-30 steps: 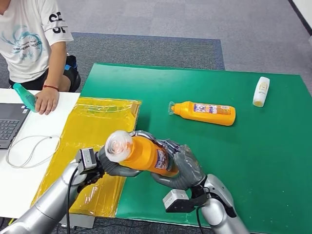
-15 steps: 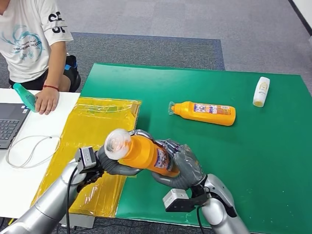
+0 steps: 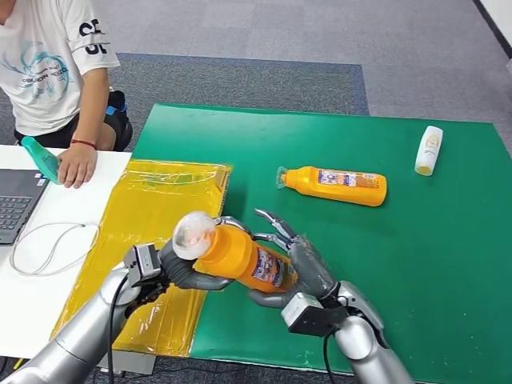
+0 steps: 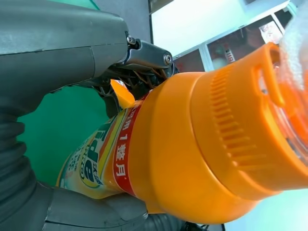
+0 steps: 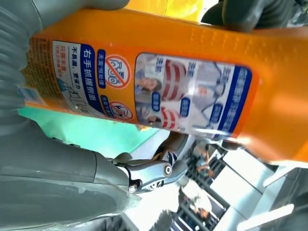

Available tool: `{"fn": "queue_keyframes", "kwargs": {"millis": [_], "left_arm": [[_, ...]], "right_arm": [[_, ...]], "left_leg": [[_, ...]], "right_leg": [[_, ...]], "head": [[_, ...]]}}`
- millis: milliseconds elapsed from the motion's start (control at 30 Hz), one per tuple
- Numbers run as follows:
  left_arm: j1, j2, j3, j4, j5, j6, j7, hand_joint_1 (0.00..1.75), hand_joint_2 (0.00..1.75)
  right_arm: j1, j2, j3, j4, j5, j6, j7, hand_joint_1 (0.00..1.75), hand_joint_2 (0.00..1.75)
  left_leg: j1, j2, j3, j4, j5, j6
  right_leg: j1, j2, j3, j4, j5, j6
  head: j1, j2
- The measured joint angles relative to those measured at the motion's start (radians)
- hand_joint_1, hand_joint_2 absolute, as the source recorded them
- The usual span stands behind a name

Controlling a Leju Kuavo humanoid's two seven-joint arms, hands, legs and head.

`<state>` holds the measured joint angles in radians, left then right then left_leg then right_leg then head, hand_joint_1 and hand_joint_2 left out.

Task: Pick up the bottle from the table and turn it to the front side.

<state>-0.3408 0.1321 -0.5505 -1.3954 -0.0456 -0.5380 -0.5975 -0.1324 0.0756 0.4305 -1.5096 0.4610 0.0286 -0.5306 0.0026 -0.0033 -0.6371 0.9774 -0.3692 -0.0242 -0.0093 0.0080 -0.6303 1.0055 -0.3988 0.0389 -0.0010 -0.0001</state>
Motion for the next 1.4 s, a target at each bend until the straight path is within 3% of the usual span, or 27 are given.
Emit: {"fn": "queue_keyframes", "kwargs": {"millis": [267,433,600,800,1033,1400], "left_arm": [[0.001,0.004,0.000,0.000,-0.016,0.002,-0.004,1.58,1.75],[0.000,0.003,0.000,-0.001,-0.036,0.008,-0.012,1.65,1.75],[0.000,0.004,-0.008,-0.012,-0.099,0.050,-0.016,1.71,1.75],[0.001,0.013,-0.034,-0.043,-0.134,0.063,-0.030,1.73,1.75],[0.001,0.019,-0.060,-0.073,-0.139,0.067,-0.034,1.75,1.75],[-0.004,0.029,-0.089,-0.083,-0.167,0.089,-0.030,1.75,1.75]], "right_arm": [[-0.017,0.006,-0.023,0.035,-0.053,0.057,-0.002,0.00,1.75],[-0.023,0.010,-0.040,0.058,-0.108,0.101,-0.004,0.00,1.75],[-0.027,0.013,-0.086,0.085,-0.262,0.203,-0.022,0.00,1.75],[-0.050,0.013,-0.206,0.116,-0.427,0.303,-0.037,0.00,1.75],[-0.059,0.013,-0.304,0.132,-0.462,0.330,-0.039,0.00,1.75],[-0.062,0.013,-0.367,0.137,-0.482,0.347,-0.041,0.00,1.75]], "left_leg": [[0.000,0.000,0.000,0.000,0.000,0.000],[0.000,0.000,0.000,0.000,0.000,0.000],[0.000,0.000,0.000,0.000,0.000,0.000],[0.000,0.000,0.000,0.000,0.000,0.000],[0.000,0.000,0.000,0.000,0.000,0.000],[0.000,0.000,0.000,0.000,0.000,0.000]], "right_leg": [[0.000,0.000,0.000,0.000,0.000,0.000],[0.000,0.000,0.000,0.000,0.000,0.000],[0.000,0.000,0.000,0.000,0.000,0.000],[0.000,0.000,0.000,0.000,0.000,0.000],[0.000,0.000,0.000,0.000,0.000,0.000],[0.000,0.000,0.000,0.000,0.000,0.000]], "head": [[0.000,0.000],[0.000,0.000],[0.000,0.000],[0.000,0.000],[0.000,0.000],[0.000,0.000]]}}
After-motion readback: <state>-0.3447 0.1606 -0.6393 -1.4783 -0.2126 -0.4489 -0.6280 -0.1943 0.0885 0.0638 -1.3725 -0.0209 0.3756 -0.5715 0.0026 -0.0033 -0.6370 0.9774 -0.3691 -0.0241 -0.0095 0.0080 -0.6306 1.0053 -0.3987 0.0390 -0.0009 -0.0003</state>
